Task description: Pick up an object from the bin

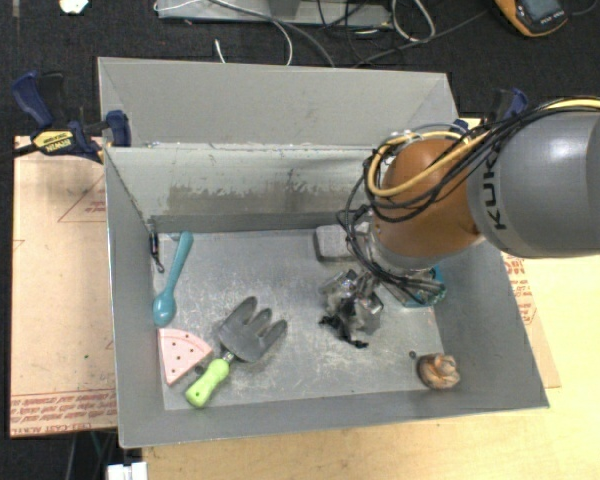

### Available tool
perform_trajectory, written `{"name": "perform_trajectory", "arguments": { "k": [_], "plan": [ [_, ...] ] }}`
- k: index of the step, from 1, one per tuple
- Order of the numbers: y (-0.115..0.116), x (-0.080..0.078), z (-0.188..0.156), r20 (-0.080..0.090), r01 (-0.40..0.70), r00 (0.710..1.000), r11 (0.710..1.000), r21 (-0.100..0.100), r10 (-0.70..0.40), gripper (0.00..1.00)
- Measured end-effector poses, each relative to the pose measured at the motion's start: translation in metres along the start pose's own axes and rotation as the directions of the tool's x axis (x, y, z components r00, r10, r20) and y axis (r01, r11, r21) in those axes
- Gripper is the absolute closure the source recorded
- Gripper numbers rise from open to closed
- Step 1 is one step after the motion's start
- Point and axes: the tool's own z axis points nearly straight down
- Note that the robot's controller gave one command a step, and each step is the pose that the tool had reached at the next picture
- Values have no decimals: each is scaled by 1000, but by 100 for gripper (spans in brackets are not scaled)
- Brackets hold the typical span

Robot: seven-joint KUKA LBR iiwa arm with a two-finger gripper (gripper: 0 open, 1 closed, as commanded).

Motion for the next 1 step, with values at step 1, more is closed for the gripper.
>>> {"name": "perform_trajectory", "arguments": {
  "k": [1],
  "plan": [
    [-4, 10, -67, -1, -11, 1000, 1000, -3, 11, 100]
  ]
}}
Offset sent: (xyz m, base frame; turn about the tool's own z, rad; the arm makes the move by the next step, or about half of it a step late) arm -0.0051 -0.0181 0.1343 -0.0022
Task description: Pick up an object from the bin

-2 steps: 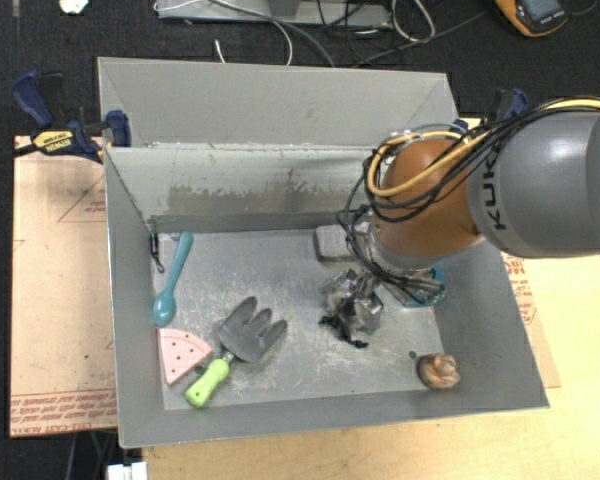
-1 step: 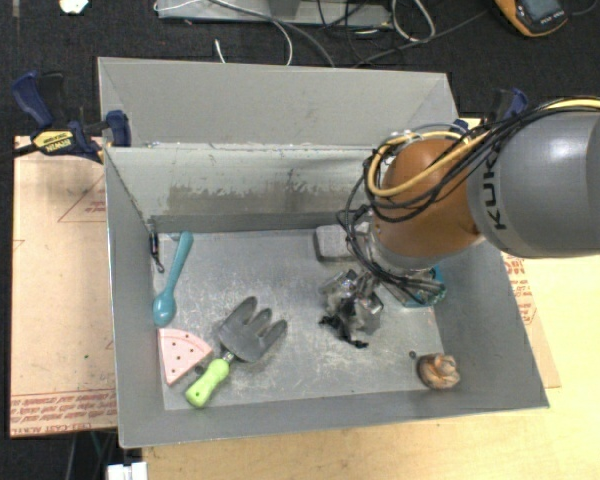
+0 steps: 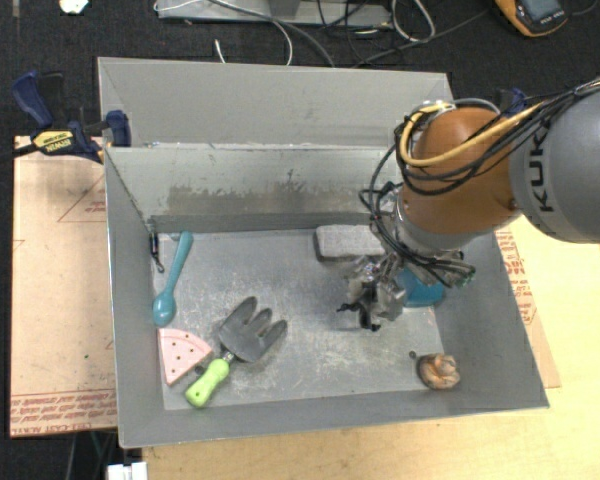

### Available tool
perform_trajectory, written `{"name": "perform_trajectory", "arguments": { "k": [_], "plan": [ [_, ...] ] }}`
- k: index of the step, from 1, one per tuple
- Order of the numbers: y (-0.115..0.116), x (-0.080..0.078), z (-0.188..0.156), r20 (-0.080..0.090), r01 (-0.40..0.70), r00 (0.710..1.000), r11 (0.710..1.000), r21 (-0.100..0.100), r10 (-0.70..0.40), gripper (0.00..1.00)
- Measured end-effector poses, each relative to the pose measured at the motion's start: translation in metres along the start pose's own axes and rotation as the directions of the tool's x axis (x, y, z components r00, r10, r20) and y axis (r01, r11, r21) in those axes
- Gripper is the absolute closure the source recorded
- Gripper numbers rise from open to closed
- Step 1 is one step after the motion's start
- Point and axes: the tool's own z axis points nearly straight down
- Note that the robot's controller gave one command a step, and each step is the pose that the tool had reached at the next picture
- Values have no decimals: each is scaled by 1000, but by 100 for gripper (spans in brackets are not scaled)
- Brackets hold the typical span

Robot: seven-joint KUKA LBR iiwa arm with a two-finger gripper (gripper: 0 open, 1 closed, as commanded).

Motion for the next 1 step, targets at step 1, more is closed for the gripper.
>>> {"name": "perform_trajectory", "arguments": {
  "k": [1],
  "plan": [
    [-7, 1, -68, 0, 9, 1000, 1000, -2, -9, 100]
  ]
}}
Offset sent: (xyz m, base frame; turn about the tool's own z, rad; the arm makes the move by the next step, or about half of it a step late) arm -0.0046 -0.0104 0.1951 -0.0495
